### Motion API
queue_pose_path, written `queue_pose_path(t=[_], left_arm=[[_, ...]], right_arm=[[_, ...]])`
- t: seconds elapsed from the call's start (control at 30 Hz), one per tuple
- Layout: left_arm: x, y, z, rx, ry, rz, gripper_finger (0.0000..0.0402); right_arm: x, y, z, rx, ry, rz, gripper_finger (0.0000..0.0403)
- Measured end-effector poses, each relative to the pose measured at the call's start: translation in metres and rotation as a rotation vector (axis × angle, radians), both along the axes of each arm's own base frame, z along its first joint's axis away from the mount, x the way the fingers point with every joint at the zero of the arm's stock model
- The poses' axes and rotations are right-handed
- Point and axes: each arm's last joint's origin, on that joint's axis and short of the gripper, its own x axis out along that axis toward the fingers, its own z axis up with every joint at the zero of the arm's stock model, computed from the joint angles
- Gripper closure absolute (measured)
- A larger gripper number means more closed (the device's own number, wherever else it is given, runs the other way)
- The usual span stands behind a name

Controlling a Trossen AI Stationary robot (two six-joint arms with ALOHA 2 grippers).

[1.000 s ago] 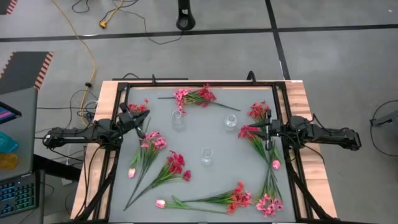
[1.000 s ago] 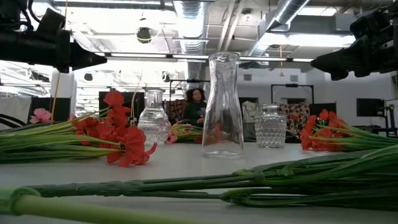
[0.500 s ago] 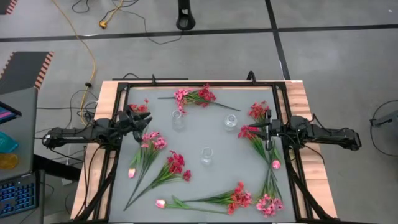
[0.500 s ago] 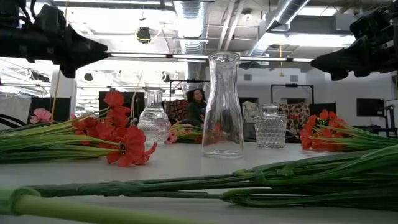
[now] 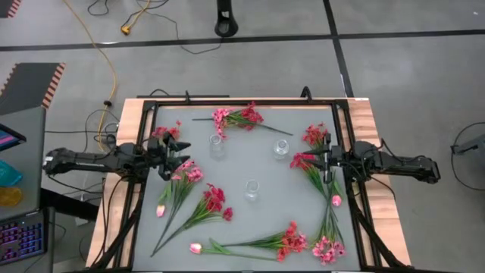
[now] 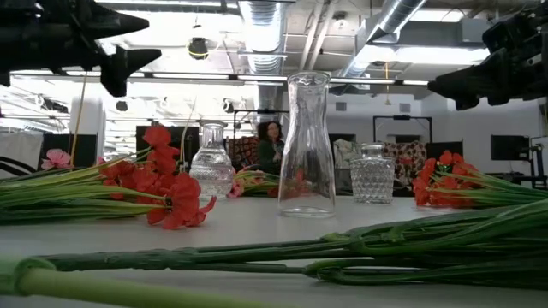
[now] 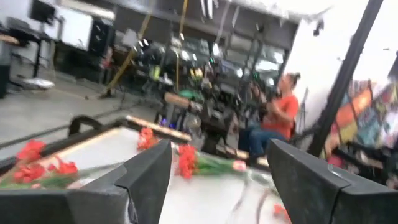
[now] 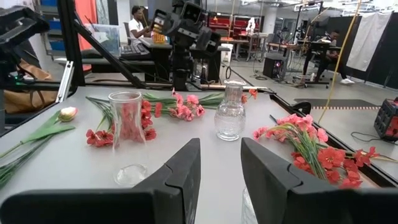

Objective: Sort flowers into vase by color
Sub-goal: Put the middle left red flowers into the left transparent vase

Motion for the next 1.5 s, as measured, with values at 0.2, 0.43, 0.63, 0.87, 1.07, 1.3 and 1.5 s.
queue_pose_path(t=[0.2,0.43,0.63,0.87,1.07,1.3,1.5], left_arm=[[0.026,-0.01,0.032,0.142,0.191,-0.059,0.015],[0.054,-0.025,0.074,0.226,0.518,-0.144,0.015],[0.073,-0.045,0.084,0.069,0.764,-0.195,0.015],[0.092,-0.079,0.06,-0.147,0.951,-0.288,0.015],[0.101,-0.109,0.03,-0.289,1.116,-0.312,0.015],[0.105,-0.133,-0.002,-0.416,1.301,-0.326,0.015],[0.109,-0.141,-0.024,-0.459,1.397,-0.272,0.015]], right_arm=[[0.0,0.0,0.003,0.107,-0.036,0.002,0.0262],[0.0,0.0,0.003,0.143,-0.045,0.003,0.0262],[0.0,0.0,0.003,0.142,-0.046,0.003,0.0262],[0.0,0.0,0.004,0.14,-0.048,0.003,0.0262],[0.0,0.0,0.004,0.139,-0.049,0.003,0.0262],[0.0,0.0,0.004,0.14,-0.05,0.003,0.0262],[0.0,0.0,0.005,0.14,-0.051,0.003,0.0262]])
